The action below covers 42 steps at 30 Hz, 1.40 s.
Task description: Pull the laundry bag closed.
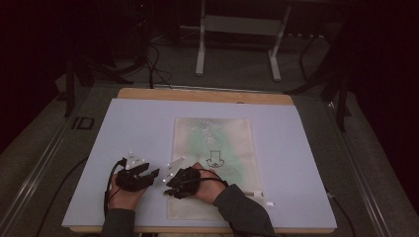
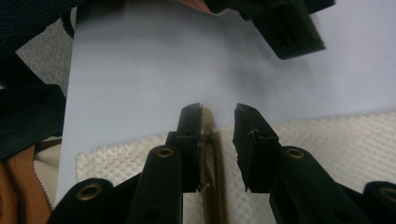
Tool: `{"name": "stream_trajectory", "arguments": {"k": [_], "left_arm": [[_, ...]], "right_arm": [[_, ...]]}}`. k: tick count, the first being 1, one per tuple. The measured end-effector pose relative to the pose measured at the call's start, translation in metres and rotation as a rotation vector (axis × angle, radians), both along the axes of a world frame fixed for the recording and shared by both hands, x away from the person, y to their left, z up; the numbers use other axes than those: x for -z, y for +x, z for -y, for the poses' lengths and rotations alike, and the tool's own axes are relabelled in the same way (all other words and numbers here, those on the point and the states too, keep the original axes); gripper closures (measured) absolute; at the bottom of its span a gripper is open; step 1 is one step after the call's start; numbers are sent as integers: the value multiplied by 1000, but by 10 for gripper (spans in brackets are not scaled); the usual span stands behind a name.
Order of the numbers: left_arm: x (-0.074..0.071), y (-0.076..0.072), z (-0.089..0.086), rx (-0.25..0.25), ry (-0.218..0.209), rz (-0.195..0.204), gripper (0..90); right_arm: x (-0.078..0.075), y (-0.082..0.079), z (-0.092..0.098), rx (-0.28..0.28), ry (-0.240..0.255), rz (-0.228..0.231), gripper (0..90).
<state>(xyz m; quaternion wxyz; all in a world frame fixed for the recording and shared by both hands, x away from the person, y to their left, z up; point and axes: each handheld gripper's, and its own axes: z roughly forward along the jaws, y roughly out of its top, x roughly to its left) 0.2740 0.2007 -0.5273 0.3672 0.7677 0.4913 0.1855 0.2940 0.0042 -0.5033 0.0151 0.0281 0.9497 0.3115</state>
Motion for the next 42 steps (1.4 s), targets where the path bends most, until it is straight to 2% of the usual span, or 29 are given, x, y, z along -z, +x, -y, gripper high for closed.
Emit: {"name": "stream_trajectory", "arguments": {"k": [16, 19, 24, 32, 42], "left_arm": [[0, 0, -2, -4, -3, 0, 514], [0, 0, -2, -5, -3, -1, 514], [0, 0, -2, -4, -1, -2, 513], [0, 0, -3, -7, -2, -2, 514], [-1, 0, -3, -7, -1, -1, 514]], "right_arm": [[14, 0, -20, -13, -44, -3, 757], [15, 0, -22, -17, -53, 14, 761], [15, -2, -23, -21, -57, 13, 807], [11, -1, -20, -18, -7, -9, 808], [-2, -4, -8, -13, 29, 8, 808]]}}
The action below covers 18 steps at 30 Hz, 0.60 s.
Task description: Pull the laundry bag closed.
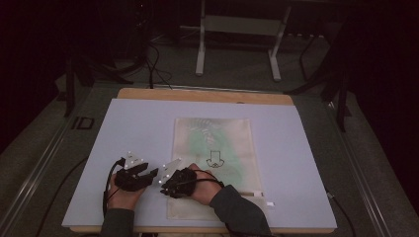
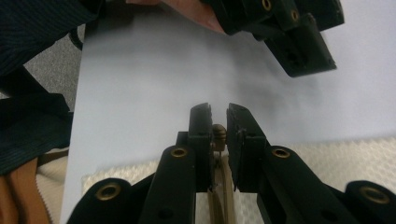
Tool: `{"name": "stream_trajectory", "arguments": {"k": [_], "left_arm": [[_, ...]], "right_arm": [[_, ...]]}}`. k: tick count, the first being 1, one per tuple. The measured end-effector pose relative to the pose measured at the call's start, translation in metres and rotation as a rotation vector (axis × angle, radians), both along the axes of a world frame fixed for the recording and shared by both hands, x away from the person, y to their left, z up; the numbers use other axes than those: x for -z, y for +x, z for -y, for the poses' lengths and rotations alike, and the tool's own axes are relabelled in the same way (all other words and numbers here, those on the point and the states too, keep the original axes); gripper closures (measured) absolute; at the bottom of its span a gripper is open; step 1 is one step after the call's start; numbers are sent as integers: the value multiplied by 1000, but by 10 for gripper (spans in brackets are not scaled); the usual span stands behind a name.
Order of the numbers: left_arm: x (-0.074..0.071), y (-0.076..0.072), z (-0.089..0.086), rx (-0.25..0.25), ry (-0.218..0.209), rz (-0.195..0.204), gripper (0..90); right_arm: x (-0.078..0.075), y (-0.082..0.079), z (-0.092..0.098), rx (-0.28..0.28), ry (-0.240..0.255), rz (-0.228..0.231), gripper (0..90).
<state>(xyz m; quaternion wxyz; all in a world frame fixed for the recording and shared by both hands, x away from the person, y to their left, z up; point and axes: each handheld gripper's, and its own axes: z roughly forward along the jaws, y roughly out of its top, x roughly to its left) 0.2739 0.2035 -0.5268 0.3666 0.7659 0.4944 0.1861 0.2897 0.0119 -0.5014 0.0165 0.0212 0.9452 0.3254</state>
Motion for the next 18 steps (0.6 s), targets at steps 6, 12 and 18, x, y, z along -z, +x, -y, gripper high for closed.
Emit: {"name": "stream_trajectory", "arguments": {"k": [6, 12, 18], "left_arm": [[0, 0, 1, 3, 0, 0, 514], [0, 0, 2, 11, -3, -6, 520], [0, -1, 4, 31, -12, -11, 530]], "right_arm": [[-2, -1, 16, 8, 11, -2, 808], [4, 0, 26, 15, 6, -13, 807], [8, 3, 26, 21, -6, -32, 793]]}}
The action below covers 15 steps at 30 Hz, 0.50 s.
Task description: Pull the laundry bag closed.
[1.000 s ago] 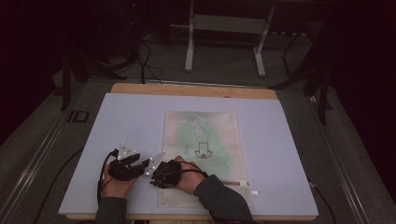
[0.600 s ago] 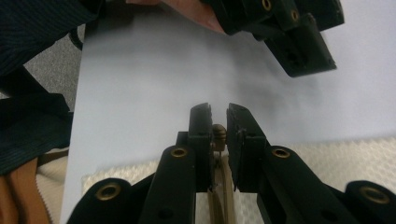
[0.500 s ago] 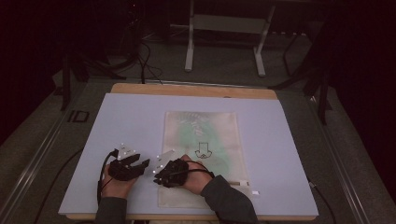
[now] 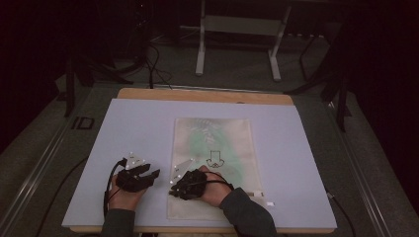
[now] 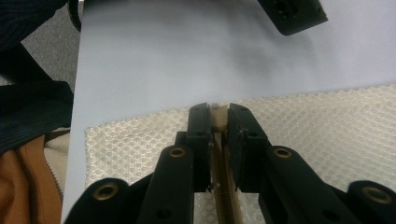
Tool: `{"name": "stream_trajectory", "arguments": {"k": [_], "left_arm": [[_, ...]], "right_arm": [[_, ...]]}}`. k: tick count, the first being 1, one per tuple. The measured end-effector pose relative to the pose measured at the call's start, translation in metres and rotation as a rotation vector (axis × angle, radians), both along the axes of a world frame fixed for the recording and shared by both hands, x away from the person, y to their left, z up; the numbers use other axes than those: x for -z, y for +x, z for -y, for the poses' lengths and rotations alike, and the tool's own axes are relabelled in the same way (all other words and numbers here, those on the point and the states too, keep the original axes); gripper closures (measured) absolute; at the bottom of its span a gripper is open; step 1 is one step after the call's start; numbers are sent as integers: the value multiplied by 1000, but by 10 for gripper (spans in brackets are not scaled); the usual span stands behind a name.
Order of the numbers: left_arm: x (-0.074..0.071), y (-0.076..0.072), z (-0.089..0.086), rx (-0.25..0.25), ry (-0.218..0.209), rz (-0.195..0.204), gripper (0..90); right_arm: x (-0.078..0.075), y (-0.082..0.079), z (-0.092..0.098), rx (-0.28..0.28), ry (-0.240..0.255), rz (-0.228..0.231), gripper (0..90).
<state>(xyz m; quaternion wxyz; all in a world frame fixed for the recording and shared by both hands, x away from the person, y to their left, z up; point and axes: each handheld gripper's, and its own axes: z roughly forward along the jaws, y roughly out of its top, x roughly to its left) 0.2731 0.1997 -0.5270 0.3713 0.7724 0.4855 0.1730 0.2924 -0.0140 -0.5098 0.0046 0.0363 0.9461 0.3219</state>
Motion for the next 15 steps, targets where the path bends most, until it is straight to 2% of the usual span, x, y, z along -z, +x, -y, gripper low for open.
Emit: {"name": "stream_trajectory", "arguments": {"k": [6, 10, 13, 15], "left_arm": [[-1, -1, 1, 19, -9, -1, 542], [-1, -3, 4, 44, -16, -2, 580], [-2, -5, 8, 67, -23, -7, 604], [-2, -6, 10, 88, -29, -7, 625]], "right_arm": [[2, 1, -4, -1, -14, -10, 810], [5, 1, -4, 2, -15, -14, 816], [7, 1, -1, -4, -35, -11, 818], [9, 0, 0, 1, -26, -12, 819]]}}
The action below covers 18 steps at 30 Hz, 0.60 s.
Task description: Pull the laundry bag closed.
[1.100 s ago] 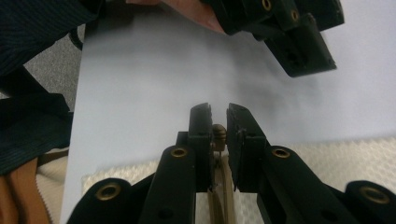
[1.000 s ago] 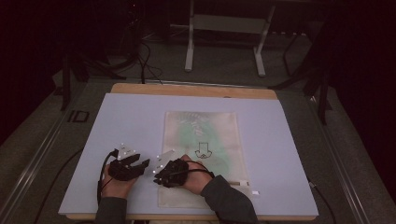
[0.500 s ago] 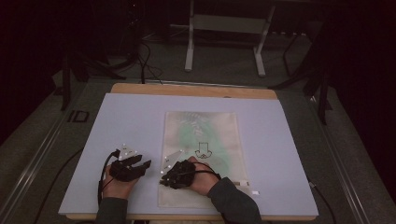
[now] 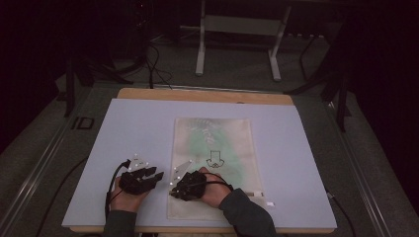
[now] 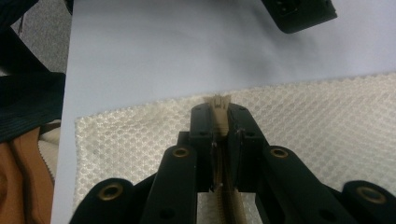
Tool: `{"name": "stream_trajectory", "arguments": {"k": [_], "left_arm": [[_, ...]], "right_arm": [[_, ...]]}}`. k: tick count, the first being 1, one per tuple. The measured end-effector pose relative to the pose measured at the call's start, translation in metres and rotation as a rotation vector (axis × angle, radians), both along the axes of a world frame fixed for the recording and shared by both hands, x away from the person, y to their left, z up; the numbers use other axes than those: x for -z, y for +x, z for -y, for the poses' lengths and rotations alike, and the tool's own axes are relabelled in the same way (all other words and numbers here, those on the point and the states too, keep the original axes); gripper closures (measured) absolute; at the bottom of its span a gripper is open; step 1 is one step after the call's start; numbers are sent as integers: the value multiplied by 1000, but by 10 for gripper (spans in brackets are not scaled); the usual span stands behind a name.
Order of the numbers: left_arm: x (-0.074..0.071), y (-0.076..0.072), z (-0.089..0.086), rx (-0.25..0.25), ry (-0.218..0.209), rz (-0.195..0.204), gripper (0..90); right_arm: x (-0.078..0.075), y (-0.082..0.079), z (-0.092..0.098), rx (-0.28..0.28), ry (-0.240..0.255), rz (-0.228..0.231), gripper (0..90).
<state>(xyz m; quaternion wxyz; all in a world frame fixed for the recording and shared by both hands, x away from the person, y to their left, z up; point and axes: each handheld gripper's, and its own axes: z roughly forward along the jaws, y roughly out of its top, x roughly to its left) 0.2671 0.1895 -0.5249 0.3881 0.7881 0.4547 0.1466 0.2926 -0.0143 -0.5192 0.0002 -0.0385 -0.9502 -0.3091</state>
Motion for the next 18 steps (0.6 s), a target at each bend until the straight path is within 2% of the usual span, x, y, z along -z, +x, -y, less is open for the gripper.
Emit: {"name": "stream_trajectory", "arguments": {"k": [4, 5, 6, 8, 9, 10, 11, 18], "left_arm": [[-1, -3, 5, 36, -13, 3, 687], [-2, -5, 7, 46, -15, 6, 712], [-3, -6, 9, 64, -18, 3, 778], [-3, -7, 10, 74, -17, 1, 830], [-3, -7, 10, 74, -17, 1, 830], [-3, -8, 14, 95, -19, -3, 830], [-3, -8, 15, 102, -19, -9, 884], [-1, -9, 23, 139, -12, -26, 889]], "right_arm": [[0, 0, 0, -4, 0, 4, 820], [0, -1, 0, -3, -3, 7, 820], [0, -1, 0, -6, -4, 10, 819], [0, -1, 0, -5, -4, 11, 819], [1, -1, 0, -2, 0, 10, 819], [1, -1, 0, -2, 0, 10, 819], [1, -1, 0, -1, 3, 8, 820], [1, -2, 1, 1, 3, 8, 819]]}}
